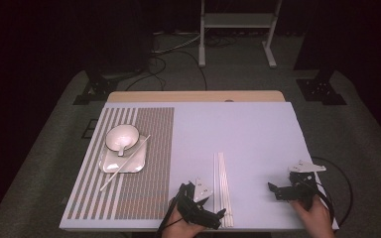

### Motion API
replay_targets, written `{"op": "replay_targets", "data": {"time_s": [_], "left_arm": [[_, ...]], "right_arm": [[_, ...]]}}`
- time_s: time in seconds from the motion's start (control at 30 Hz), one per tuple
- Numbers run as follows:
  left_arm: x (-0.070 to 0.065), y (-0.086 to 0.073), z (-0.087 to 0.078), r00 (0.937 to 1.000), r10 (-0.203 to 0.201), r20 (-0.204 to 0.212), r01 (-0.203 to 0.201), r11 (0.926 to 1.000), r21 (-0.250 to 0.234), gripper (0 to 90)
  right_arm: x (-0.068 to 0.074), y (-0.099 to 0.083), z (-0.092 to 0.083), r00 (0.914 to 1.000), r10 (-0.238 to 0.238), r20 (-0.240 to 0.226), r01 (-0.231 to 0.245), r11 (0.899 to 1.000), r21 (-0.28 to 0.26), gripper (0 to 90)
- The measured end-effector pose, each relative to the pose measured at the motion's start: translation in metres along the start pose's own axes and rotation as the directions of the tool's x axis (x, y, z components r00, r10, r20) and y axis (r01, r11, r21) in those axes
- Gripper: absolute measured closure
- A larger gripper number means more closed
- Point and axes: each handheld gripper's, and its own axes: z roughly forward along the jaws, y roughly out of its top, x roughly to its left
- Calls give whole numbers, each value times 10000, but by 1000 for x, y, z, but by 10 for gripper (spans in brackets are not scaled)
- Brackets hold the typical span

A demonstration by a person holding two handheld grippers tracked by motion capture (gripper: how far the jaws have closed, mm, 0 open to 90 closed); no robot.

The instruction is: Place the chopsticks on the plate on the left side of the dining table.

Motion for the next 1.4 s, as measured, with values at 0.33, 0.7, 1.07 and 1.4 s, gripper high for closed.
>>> {"op": "replay_targets", "data": {"time_s": [0.33,0.7,1.07,1.4], "left_arm": [[-11,-22,-2,9994,294,-183,-292,9995,142,0],[-12,-34,-2,9985,406,-362,-400,9990,181,0],[-2,-37,-7,9971,625,-427,-613,9977,296,0],[6,-39,-11,9963,851,-104,-847,9958,344,0]], "right_arm": [[0,0,0,10000,0,0,0,10000,-1,0],[0,0,0,10000,2,-1,-2,10000,3,0],[0,0,0,10000,1,-1,-1,10000,2,0],[0,0,0,10000,2,-4,-2,10000,1,0]]}}
